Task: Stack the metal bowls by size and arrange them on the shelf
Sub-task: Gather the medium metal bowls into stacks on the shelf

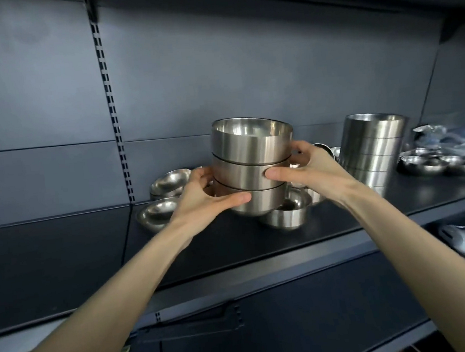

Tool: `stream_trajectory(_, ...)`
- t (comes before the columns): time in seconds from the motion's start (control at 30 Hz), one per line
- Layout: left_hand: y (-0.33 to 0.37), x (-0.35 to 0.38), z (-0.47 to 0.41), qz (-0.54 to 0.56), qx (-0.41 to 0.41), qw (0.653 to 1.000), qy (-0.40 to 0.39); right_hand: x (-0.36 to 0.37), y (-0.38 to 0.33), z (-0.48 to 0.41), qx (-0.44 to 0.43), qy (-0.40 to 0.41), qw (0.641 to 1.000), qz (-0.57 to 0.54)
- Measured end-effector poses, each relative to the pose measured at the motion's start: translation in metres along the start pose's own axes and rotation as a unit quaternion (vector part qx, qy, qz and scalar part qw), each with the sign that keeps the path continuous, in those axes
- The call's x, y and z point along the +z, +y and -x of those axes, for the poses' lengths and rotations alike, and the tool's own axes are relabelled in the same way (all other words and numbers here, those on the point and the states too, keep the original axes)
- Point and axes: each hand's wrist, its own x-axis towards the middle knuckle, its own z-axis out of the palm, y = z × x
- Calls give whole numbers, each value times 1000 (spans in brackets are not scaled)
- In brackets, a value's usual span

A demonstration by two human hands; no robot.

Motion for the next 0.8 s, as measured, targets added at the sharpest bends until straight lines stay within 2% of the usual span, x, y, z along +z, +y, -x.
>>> stream_trajectory(0.2, -12, 53, -33, 5, 0, 1000, -31, -45, 33, -15, 6, 19, 1000, 13)
stream_trajectory(0.37, -18, 78, -50, -10, 0, 1000, -25, -65, 60, -35, 16, 19, 1000, 8)
stream_trajectory(0.8, -32, 117, -32, -68, -44, 991, 108, -83, 112, -72, -10, -106, 994, -29)
